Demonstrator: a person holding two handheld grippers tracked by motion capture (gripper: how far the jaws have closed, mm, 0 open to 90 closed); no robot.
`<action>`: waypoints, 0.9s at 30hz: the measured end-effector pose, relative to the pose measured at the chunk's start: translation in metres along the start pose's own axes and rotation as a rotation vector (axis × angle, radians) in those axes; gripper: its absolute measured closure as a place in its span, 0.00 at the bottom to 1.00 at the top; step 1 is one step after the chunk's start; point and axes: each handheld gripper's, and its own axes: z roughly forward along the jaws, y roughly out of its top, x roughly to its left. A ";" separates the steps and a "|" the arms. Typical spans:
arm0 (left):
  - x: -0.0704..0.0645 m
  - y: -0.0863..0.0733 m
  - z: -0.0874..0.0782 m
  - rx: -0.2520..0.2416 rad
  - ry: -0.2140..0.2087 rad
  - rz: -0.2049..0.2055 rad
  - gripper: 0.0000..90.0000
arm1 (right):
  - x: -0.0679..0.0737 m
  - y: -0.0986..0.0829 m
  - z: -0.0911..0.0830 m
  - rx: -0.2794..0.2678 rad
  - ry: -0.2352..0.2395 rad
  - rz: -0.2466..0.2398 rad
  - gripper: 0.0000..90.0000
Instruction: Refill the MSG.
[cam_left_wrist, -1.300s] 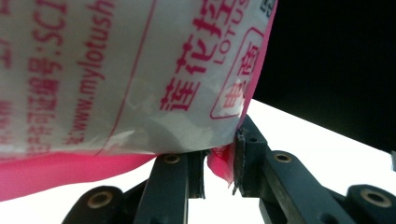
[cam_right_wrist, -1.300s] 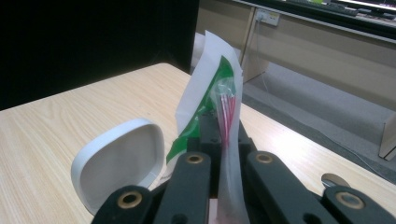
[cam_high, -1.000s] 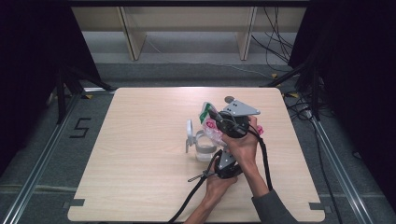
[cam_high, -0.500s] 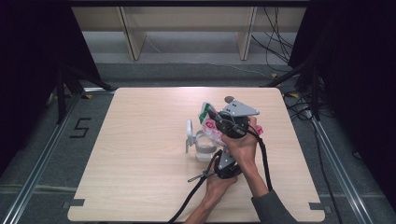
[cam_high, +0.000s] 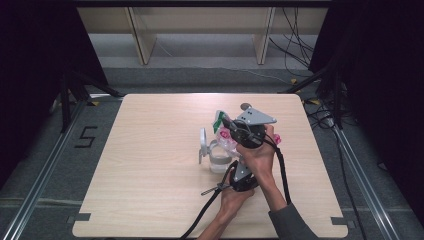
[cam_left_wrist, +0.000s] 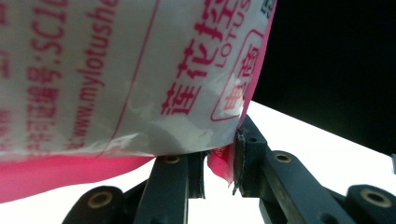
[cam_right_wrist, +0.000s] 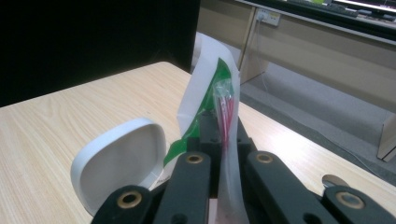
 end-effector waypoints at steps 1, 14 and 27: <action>0.000 0.000 0.000 -0.002 0.000 -0.001 0.85 | 0.000 0.000 -0.001 0.006 0.009 -0.006 1.00; 0.000 0.000 0.000 -0.009 -0.007 0.003 0.85 | 0.003 0.001 -0.002 0.001 0.018 0.013 1.00; 0.000 0.000 -0.001 -0.013 0.000 -0.003 0.85 | 0.004 0.002 -0.001 0.003 0.016 0.001 1.00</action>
